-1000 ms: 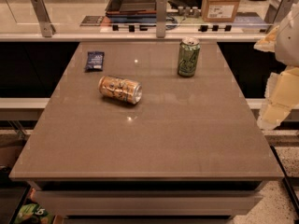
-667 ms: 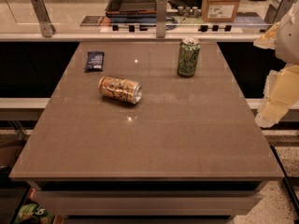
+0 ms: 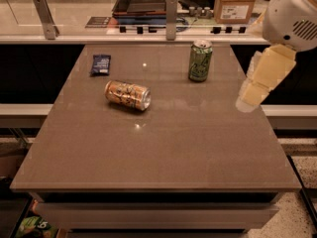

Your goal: Place orange can upright

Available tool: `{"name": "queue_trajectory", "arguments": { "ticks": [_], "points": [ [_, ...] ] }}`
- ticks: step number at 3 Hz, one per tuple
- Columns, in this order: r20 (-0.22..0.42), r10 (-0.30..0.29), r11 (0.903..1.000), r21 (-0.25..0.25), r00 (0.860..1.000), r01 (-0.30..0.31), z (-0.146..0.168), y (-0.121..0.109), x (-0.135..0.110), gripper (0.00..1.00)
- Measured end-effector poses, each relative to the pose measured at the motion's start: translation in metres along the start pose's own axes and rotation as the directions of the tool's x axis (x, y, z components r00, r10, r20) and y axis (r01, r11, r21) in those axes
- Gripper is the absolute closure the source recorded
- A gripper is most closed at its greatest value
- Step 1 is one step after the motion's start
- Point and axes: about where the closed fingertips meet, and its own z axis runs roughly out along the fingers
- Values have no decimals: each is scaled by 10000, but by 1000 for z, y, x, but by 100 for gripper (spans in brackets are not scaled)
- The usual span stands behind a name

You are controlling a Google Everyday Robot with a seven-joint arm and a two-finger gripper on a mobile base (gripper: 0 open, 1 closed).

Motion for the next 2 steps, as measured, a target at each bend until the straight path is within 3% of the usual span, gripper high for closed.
{"name": "queue_trajectory", "arguments": {
  "ticks": [2],
  "points": [
    [948,1076,9940,106,9897,-1091,17,-19,-77,0]
  ]
}}
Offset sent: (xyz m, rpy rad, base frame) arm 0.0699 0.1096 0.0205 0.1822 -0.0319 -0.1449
